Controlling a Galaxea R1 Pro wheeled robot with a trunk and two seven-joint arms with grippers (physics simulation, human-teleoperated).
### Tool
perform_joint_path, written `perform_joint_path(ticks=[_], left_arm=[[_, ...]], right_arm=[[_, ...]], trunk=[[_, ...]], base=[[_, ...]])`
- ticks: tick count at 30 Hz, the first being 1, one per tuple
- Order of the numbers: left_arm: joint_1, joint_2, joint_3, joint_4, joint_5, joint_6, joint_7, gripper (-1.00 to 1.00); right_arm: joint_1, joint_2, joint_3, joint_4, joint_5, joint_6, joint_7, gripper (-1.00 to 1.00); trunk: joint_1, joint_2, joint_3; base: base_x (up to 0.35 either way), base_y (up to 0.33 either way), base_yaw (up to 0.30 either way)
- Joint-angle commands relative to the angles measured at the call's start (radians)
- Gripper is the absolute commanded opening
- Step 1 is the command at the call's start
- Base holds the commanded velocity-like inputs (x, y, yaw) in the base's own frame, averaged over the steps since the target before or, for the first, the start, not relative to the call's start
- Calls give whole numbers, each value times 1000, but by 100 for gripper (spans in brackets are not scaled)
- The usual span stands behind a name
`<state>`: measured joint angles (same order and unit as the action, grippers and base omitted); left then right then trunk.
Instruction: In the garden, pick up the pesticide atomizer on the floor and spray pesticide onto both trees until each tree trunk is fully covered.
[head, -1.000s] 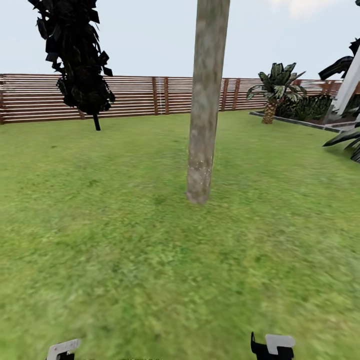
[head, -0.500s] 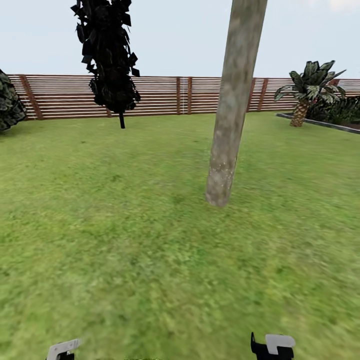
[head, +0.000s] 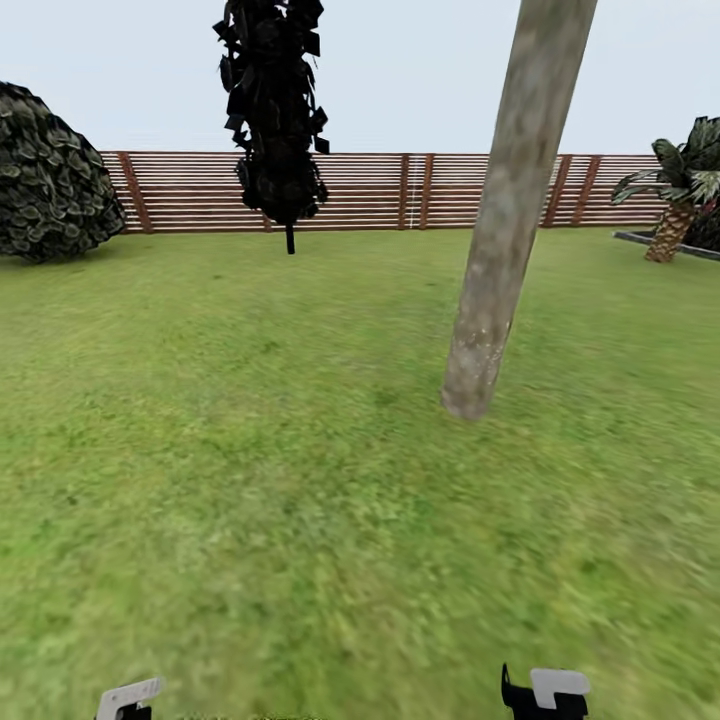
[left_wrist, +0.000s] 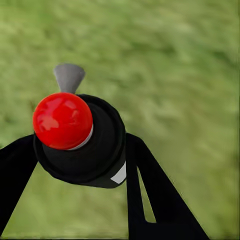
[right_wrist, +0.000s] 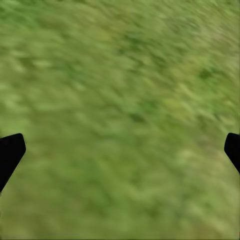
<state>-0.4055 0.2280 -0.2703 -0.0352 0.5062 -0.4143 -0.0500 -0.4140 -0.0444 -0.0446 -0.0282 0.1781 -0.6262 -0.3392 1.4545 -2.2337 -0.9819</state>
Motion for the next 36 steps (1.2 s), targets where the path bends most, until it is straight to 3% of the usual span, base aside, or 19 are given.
perform_joint_path(ticks=[1,36], left_arm=[[-1,0,-6,1,11,-3,-5,-100],[-1,-1,-6,1,9,-3,-5,-100]], right_arm=[[0,0,-5,1,11,-1,-6,100],[0,0,-5,1,11,-1,-6,100]], trunk=[[0,0,-1],[0,0,-1]], base=[[0,-39,282],[0,-2,282]])
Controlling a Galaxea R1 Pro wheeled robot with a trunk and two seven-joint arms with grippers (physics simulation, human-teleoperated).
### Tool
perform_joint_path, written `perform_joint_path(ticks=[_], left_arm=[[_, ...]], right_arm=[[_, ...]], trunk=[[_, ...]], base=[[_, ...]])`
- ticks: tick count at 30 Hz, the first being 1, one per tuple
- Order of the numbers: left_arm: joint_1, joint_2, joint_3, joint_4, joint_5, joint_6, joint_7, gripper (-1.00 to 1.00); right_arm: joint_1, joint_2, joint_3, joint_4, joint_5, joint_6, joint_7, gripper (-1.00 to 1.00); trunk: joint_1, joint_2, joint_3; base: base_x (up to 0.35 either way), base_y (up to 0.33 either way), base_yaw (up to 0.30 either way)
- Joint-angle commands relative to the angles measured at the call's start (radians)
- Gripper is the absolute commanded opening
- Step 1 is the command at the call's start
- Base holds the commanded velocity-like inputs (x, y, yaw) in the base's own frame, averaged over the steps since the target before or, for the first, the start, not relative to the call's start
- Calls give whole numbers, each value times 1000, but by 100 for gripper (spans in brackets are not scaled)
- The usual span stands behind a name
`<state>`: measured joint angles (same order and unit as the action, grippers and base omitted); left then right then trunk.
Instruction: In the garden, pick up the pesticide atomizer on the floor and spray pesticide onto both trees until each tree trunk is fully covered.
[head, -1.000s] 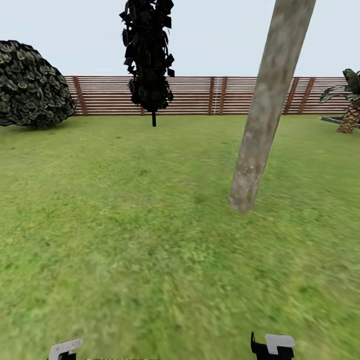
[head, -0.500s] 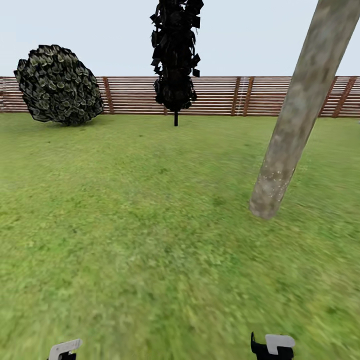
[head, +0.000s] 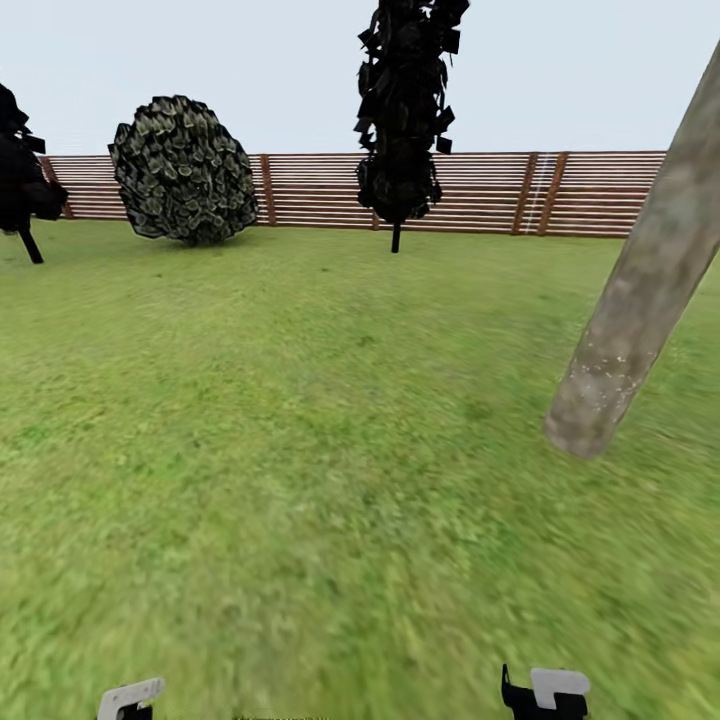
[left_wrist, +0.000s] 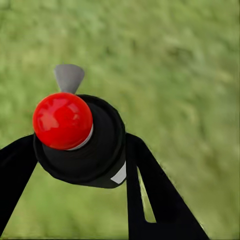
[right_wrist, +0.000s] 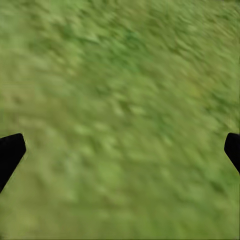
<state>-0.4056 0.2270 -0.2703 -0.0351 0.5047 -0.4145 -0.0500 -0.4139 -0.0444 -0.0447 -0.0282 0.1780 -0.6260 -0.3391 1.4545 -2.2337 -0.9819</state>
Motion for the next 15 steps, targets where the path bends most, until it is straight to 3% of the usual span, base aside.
perform_joint_path(ticks=[1,15], left_arm=[[-1,0,-6,1,11,-3,-5,-100],[-1,-1,-6,1,11,-2,-5,-100]], right_arm=[[0,0,-4,1,11,-1,-6,100],[0,0,-4,1,11,-1,-6,100]], trunk=[[0,0,-1],[0,0,-1]], base=[[0,0,282],[0,0,282]])
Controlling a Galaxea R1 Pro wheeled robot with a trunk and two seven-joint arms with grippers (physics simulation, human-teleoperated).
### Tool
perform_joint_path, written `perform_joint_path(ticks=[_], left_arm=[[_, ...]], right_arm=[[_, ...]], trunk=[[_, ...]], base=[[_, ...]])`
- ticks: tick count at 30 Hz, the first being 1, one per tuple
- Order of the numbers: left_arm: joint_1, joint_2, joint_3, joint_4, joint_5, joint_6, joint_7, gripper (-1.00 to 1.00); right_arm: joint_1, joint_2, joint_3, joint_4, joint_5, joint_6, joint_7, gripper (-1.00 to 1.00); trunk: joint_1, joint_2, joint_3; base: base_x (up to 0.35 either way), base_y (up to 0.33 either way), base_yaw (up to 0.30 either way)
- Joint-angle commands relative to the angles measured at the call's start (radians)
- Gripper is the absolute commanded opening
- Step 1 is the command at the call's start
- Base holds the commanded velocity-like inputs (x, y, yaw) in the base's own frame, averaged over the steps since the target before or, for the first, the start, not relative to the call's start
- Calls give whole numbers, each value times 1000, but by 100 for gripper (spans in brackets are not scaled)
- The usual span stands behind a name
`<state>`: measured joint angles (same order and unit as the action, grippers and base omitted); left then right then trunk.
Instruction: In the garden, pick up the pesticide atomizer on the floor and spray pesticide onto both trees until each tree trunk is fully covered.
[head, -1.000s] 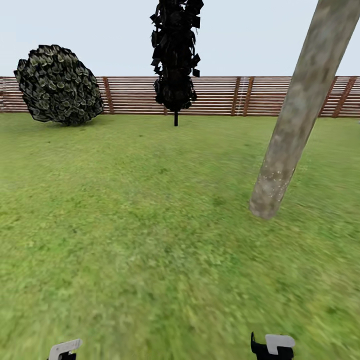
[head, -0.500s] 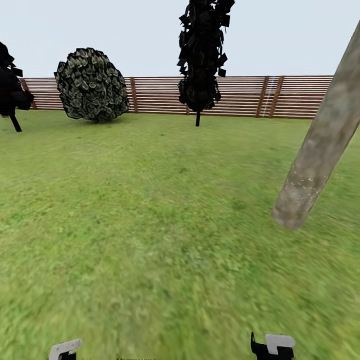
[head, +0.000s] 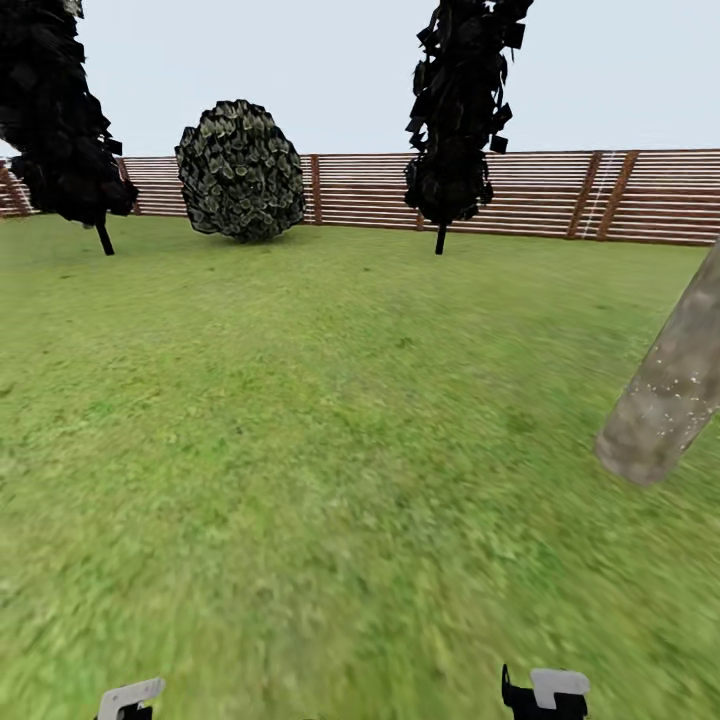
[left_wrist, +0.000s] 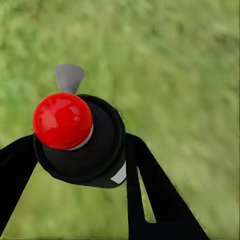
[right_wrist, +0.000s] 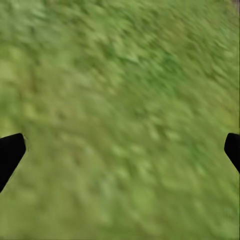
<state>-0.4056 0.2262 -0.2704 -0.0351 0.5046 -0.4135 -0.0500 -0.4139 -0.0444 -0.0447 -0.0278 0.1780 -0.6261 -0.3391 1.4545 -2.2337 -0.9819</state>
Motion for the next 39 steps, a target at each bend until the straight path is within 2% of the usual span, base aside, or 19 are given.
perform_joint_path(ticks=[1,20,27,39], left_arm=[[-1,0,-6,1,11,-3,-5,-100],[-1,-1,-6,1,11,-2,-5,-100],[-1,-1,-6,1,11,-2,-5,-100],[-1,-1,-6,1,11,-3,-5,-100]], right_arm=[[-1,0,-4,1,11,-1,-6,100],[0,1,-4,2,11,-1,-6,100],[0,18,-5,2,14,-1,-6,100],[0,19,-5,2,14,-1,-6,100]], trunk=[[0,0,-1],[0,0,-1],[0,0,-1],[0,0,-1]], base=[[0,0,282],[0,0,282],[0,0,283],[0,0,283]])
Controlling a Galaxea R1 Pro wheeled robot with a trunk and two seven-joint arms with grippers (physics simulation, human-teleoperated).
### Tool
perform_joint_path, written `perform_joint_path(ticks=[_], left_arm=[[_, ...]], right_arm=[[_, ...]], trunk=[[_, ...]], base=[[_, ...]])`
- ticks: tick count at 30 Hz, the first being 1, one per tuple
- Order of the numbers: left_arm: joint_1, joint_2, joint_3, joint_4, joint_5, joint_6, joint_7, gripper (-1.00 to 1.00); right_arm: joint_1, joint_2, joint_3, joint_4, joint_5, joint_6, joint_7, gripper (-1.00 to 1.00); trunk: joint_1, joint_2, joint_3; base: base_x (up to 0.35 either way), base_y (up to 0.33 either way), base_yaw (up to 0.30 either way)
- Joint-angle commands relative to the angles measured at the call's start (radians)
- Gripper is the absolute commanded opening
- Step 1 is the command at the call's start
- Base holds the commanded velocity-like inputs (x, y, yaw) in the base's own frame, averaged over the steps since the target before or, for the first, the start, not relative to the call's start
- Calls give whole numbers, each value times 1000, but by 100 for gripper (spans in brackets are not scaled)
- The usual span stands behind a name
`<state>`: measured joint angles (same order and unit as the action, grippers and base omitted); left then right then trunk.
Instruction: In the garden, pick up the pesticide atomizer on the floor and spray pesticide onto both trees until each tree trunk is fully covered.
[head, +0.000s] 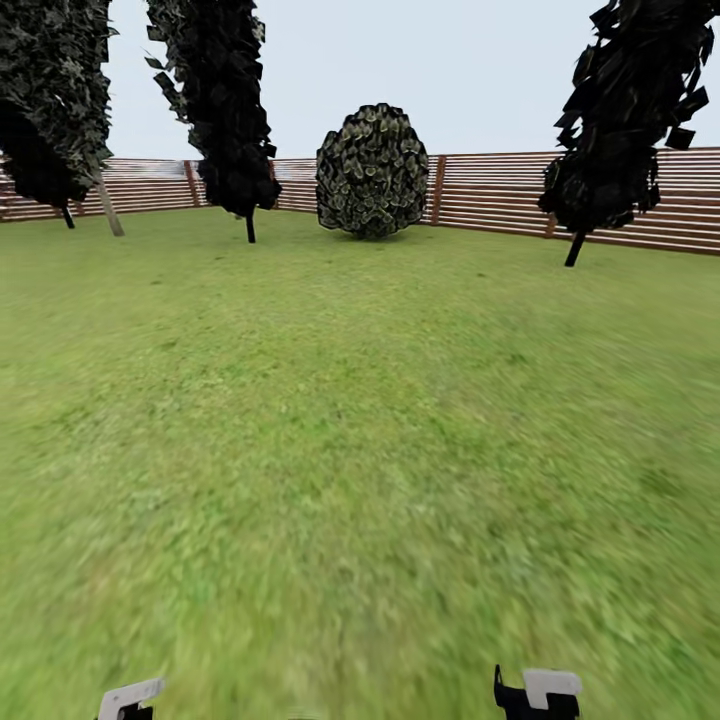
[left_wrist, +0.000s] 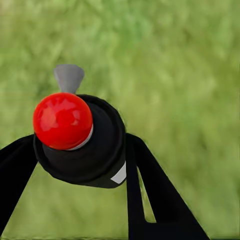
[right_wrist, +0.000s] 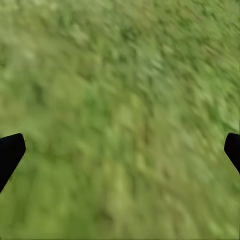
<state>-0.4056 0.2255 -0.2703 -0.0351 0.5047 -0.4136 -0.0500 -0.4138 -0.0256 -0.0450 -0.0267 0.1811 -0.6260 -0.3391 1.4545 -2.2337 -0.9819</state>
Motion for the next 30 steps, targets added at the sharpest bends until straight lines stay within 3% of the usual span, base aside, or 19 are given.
perform_joint_path(ticks=[1,15,20,30], left_arm=[[-1,0,-6,1,11,-2,-5,-100],[-1,-2,-5,0,14,3,-1,-100],[-1,-2,-6,0,65,-2,84,-100],[-1,-8,-7,0,59,-2,91,-100]], right_arm=[[0,1,-4,0,11,-1,-6,100],[0,1,-4,1,11,-1,-6,100],[0,1,-4,1,11,-1,-6,100],[0,1,-4,1,11,-1,-6,100]], trunk=[[0,0,-1],[0,0,-1],[0,0,-1],[0,0,-1]], base=[[0,0,283],[0,0,283],[0,0,283],[0,0,283]])
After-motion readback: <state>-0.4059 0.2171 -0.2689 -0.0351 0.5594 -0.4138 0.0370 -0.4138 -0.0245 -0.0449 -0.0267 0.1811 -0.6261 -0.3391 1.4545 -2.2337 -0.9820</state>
